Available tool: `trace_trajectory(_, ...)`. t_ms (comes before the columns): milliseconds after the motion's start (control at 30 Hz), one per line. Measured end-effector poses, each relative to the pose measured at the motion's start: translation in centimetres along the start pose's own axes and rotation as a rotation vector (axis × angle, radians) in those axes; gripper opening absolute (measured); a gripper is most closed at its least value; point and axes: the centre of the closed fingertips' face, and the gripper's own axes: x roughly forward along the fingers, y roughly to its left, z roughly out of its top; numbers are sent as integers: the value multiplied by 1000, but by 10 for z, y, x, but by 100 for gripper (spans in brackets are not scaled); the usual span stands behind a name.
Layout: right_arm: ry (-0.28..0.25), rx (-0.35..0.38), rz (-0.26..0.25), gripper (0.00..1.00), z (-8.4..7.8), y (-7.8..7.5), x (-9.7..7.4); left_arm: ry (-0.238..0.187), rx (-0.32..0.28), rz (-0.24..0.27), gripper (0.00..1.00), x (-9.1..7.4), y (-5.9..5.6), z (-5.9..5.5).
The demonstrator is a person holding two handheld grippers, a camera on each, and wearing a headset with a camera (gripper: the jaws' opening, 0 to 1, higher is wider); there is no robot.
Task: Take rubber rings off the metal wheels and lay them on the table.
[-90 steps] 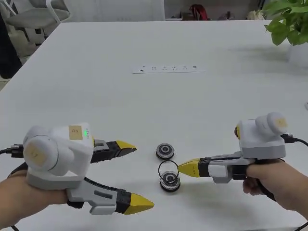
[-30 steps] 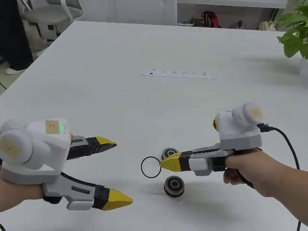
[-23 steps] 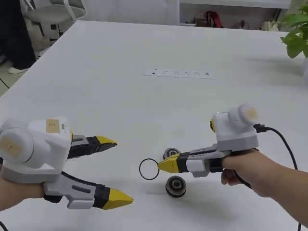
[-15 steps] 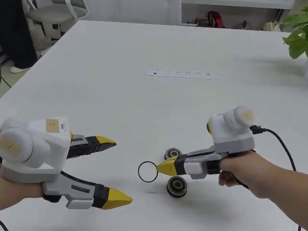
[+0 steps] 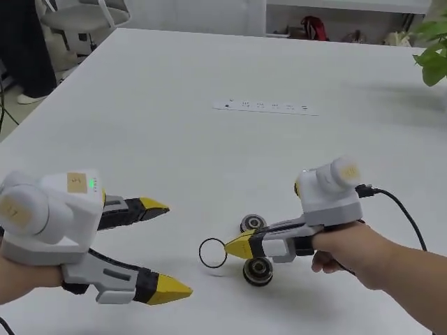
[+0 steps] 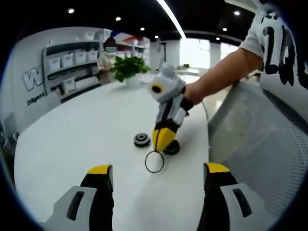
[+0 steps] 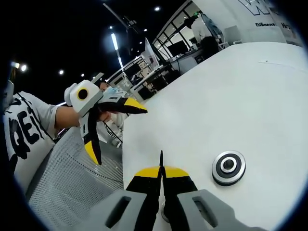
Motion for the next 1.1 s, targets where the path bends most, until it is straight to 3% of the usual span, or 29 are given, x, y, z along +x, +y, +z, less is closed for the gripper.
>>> trace_trajectory(833, 19, -52, -61, 0, -7, -11, 4, 17, 2, -13, 78, 3, -3, -2)
trace_trajectory(1100, 34, -82, -74, 5, -10, -12, 6, 17, 0, -10, 78, 1, -3, -3)
